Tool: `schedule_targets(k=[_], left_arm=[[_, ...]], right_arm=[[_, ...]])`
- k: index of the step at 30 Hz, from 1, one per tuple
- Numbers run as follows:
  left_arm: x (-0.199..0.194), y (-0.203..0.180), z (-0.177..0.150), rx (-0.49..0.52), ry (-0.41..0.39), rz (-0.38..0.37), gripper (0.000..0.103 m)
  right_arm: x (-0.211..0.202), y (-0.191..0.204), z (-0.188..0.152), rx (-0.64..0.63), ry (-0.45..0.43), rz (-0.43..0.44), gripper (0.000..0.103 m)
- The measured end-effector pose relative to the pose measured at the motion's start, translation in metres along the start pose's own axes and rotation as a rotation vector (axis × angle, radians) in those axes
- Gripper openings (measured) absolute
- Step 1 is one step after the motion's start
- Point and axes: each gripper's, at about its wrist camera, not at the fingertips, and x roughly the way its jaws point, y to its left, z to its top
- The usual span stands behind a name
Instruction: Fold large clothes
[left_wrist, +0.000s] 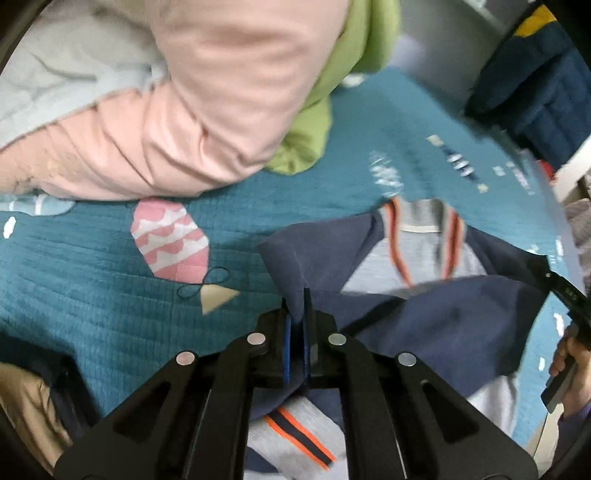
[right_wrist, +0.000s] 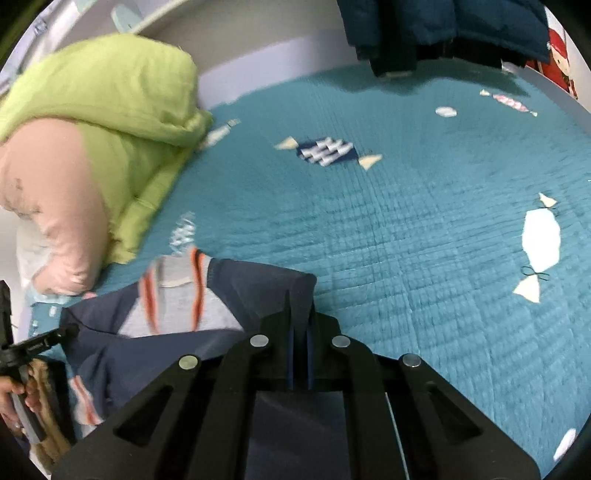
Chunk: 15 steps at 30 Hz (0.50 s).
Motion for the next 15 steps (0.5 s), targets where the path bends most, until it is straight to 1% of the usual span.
schedule_targets(k=[4, 8, 10, 12, 15], left_arm=[[-0.045, -0.018, -0.021, 0.028, -0.065, -0.024, 0.004], [-0.09, -0.024, -0.057, 0.034, -0.116, -0.049, 0.004], [-0.116, -0.023, -0.081, 0.05, -0.136, -0.05, 0.004], [-0.136, -0.023, -0.108, 0.054, -0.15, -0.064, 0.004], [-0.166, -0.019, -0.162, 0.036, -0.155, -0.098, 0.004]], right_arm=[[-0.052, 0.011, -0.011, -0.013, -0.04, 0.045, 0.004], [-0.099, 0.019, -0.031, -0.021, -0.065, 0.085, 0.004], [-0.123, 0.018, -0.045, -0.02, -0.071, 0.099, 0.004], [-0.147, 0.019, -0.066, -0.036, -0.059, 0.115, 0.004], [-0.18, 0.016, -0.106, -0.077, -0.032, 0.101, 0.004]])
